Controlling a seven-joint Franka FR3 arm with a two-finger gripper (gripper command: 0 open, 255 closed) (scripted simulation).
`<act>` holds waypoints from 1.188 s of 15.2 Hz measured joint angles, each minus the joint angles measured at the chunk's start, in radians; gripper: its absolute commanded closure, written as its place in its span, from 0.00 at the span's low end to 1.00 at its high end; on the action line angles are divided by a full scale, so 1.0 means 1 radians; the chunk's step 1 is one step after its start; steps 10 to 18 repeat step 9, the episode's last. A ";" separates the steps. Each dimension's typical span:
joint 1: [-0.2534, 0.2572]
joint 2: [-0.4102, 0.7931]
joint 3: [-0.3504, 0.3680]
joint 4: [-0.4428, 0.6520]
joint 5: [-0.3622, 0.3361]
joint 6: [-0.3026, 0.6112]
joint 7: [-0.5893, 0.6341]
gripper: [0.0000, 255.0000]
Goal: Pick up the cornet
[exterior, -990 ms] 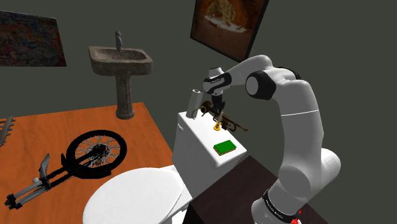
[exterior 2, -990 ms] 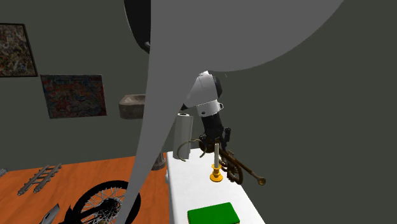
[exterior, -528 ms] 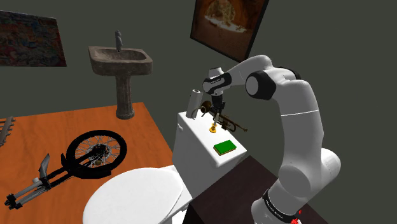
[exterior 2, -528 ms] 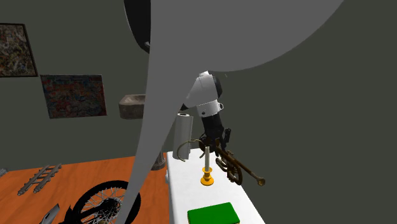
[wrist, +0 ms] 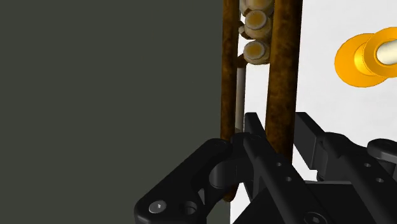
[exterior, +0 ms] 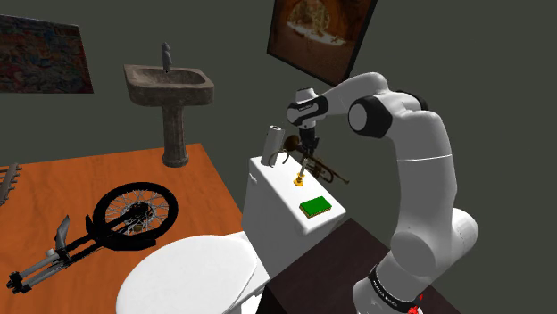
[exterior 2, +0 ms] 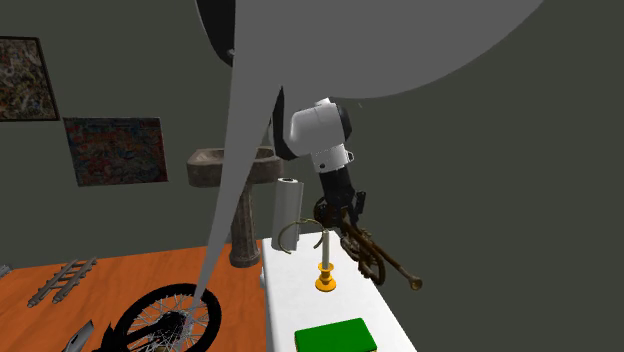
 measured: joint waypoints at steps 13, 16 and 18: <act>0.004 -0.056 -0.005 0.027 -0.003 -0.081 -0.014 1.00; 0.004 -0.056 -0.005 0.027 -0.003 -0.081 -0.014 1.00; 0.004 -0.056 -0.005 0.027 -0.003 -0.081 -0.014 1.00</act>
